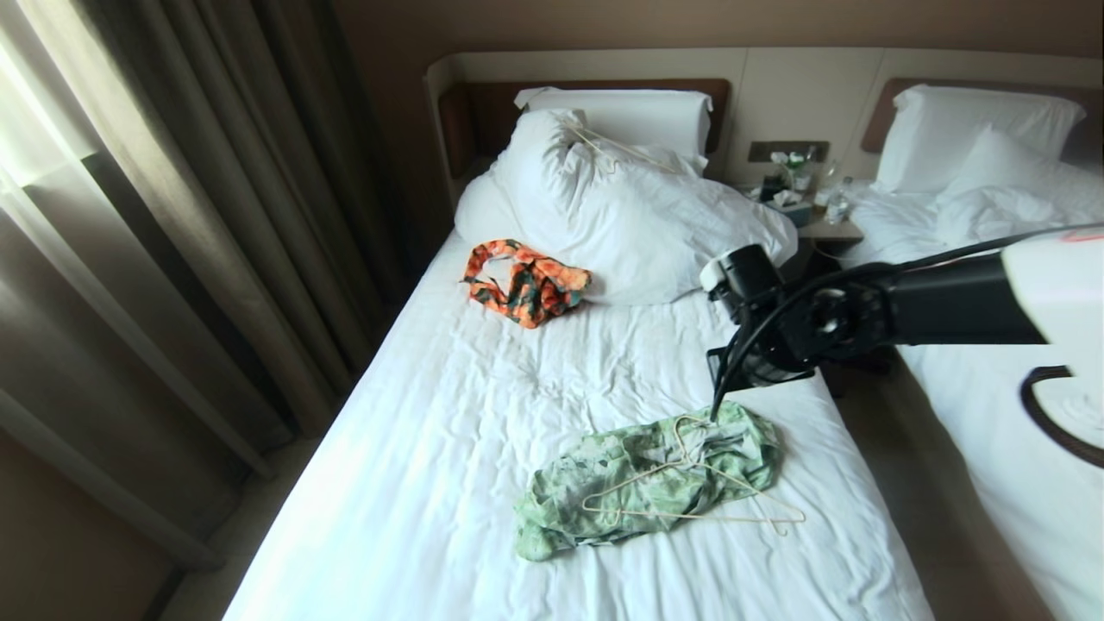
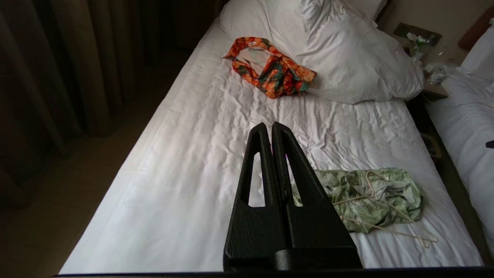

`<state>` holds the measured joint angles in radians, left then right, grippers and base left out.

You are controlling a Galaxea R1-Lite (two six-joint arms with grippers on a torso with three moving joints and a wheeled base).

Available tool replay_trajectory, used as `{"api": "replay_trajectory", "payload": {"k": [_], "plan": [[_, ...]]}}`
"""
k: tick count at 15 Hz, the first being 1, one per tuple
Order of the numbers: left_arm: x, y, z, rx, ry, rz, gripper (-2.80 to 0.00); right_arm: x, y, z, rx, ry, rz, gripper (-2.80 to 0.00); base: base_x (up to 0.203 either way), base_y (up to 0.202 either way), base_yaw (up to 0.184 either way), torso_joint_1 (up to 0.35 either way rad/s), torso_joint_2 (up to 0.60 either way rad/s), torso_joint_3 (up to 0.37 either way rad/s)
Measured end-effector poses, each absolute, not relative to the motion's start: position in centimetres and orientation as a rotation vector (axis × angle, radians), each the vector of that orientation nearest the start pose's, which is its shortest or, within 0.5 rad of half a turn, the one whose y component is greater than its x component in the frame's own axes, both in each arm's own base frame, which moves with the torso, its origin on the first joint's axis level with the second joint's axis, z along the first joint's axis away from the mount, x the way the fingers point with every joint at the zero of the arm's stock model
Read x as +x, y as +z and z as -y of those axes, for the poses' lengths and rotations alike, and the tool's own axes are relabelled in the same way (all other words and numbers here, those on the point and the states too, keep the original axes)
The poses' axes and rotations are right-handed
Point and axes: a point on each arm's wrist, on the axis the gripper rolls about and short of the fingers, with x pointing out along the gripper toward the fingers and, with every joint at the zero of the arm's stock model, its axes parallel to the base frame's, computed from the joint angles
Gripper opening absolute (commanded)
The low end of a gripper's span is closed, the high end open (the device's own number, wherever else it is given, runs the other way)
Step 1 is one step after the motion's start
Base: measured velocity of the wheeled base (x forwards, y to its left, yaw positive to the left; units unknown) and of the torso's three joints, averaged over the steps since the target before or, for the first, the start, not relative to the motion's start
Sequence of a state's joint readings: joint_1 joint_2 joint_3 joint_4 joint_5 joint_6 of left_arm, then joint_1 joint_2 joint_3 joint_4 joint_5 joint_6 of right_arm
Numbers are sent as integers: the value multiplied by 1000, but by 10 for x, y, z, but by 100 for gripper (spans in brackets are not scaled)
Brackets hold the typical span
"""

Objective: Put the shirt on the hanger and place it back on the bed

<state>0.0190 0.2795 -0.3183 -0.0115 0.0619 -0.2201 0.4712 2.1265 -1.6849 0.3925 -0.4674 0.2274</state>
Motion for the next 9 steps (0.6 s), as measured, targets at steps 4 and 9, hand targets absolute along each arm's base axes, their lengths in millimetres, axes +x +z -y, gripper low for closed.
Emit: {"api": "replay_trajectory", "payload": {"k": [4,9], "plan": [[-23,164,-2,-224,47,98,-280,283,257,-146,-87,-45,-600,-280,0,0,0,0,0,0],[-36,155,-2,-210,47,161,-280,169,300,-91,31,-23,-441,-280,0,0,0,0,0,0]]}}
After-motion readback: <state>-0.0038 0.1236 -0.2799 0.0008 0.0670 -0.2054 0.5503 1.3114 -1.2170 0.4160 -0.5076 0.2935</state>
